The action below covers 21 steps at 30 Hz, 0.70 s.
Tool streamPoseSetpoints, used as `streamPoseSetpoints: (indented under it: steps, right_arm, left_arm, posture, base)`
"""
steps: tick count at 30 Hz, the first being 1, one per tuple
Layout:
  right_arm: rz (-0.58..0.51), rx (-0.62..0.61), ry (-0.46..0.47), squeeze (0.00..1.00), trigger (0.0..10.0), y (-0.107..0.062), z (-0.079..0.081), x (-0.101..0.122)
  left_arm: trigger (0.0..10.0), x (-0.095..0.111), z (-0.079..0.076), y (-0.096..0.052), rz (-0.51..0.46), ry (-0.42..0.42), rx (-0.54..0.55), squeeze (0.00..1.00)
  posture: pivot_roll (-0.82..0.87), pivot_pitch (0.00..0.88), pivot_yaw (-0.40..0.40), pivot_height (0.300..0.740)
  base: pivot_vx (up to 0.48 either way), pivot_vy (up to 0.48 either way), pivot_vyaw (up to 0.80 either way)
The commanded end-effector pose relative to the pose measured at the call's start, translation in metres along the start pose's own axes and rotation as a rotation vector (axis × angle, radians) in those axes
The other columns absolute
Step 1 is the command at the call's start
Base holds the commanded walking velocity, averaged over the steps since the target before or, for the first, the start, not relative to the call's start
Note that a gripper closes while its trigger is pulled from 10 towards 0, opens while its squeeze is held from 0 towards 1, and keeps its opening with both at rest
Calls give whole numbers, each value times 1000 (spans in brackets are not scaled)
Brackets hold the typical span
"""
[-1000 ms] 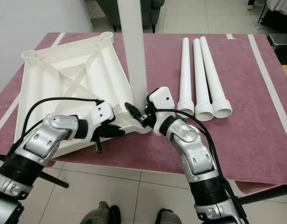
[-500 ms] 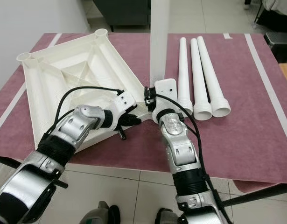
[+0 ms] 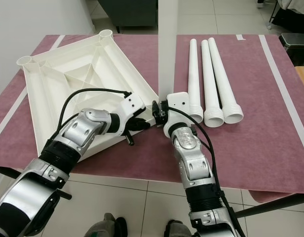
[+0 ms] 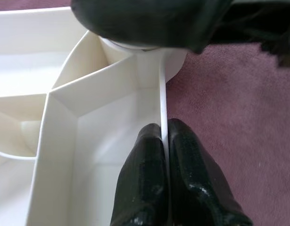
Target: Building children table
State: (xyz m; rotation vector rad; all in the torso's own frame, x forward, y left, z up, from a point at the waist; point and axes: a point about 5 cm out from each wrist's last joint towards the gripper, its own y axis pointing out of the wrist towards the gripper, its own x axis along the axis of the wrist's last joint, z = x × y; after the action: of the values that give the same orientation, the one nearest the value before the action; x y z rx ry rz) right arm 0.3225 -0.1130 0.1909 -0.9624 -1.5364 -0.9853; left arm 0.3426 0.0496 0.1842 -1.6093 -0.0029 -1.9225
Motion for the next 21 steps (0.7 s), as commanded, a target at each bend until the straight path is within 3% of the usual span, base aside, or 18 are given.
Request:
streamPoseSetpoints:
  steps: [1, 3, 6, 9, 11, 13, 17, 21]
  right_arm:
    - [-70, 156, -1, 0, 10000, -2, 14, 14]
    - [-78, 192, -18, 0, 10000, -4, 11, 17]
    - [-74, 356, -55, 0, 10000, -14, 9, 19]
    - [-72, 409, -63, 0, 10000, -18, 11, 19]
    - [-58, 541, -64, 0, 10000, -27, 17, 18]
    - [-58, 541, -64, 0, 10000, -27, 17, 18]
    - [13, 819, -60, 0, 10000, -48, 36, 10]
    - [19, 833, -62, 0, 10000, -49, 39, 7]
  left_arm:
    - [10000, 15, -4, -11, -58, 135, -42, 0]
    - [10000, 11, -9, -18, -52, 158, -82, 0]
    - [10000, 4, -20, -36, -36, 207, -178, 0]
    - [10000, 3, -22, -40, -36, 218, -193, 0]
    - [10000, 0, -26, -50, -33, 238, -227, 0]
    - [10000, 0, -26, -50, -33, 238, -227, 0]
    - [10000, 1, -32, -72, -71, 260, -302, 0]
    - [10000, -1, -34, -79, -63, 262, -310, 0]
  posture:
    - [23, 134, 109, 740]
    - [23, 134, 109, 740]
    - [29, 128, 101, 740]
    - [29, 128, 101, 740]
    - [32, 128, 100, 740]
    - [32, 128, 100, 740]
    - [37, 128, 97, 740]
    - [40, 131, 95, 740]
  base:
    - [0, 0, 0]
    - [0, 0, 0]
    - [0, 0, 0]
    - [0, 0, 0]
    - [0, 0, 0]
    - [0, 0, 0]
    - [0, 0, 0]
    - [0, 0, 0]
